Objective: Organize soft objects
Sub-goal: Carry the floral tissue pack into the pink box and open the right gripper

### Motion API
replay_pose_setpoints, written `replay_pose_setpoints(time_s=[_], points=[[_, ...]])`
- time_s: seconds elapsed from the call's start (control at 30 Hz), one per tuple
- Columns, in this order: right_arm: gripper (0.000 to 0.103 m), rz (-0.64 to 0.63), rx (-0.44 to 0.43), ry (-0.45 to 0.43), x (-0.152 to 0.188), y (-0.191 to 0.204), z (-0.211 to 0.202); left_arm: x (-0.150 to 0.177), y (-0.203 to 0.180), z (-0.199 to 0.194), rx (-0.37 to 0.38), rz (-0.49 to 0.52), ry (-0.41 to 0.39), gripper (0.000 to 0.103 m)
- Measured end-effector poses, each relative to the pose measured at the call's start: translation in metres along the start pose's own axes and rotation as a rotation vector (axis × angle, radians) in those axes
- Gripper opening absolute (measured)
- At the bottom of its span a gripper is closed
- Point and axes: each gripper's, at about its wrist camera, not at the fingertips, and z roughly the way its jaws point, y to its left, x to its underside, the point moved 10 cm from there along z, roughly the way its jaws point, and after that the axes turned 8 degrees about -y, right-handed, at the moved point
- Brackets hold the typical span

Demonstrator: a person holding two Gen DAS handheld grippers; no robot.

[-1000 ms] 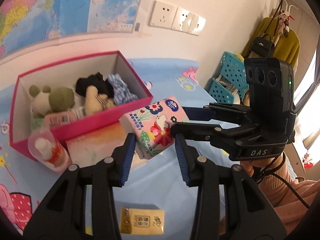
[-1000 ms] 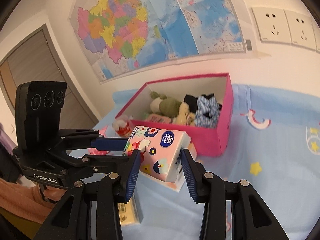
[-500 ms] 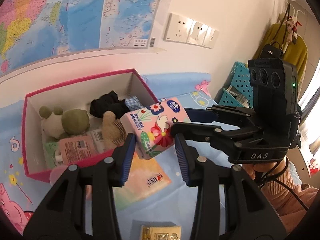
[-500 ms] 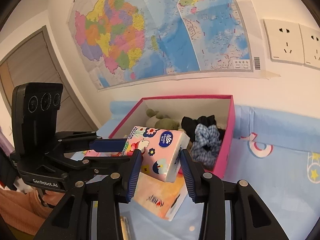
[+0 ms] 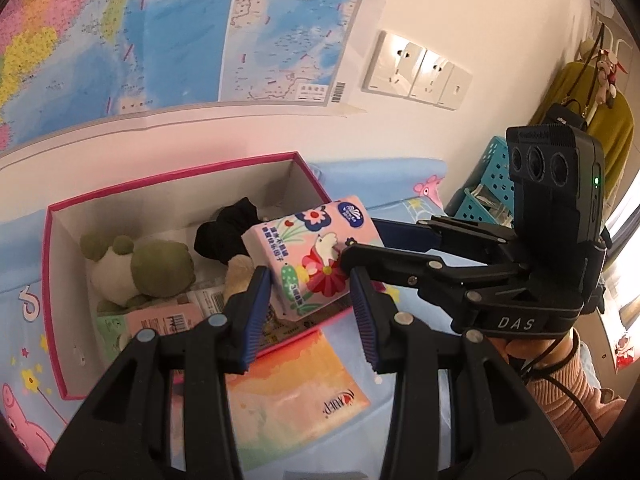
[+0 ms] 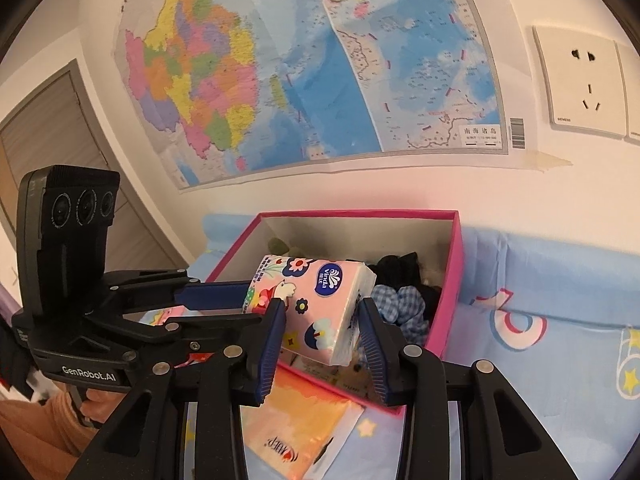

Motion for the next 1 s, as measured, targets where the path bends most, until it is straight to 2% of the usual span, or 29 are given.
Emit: replay_pose_setpoints(time_s=[1.0], points=[[0.038,0.030,0.046,0.031,-0.013,-0.035,0.034,-0.018,0.022,0.044,-0.056,-0.042,0.043,0.042]])
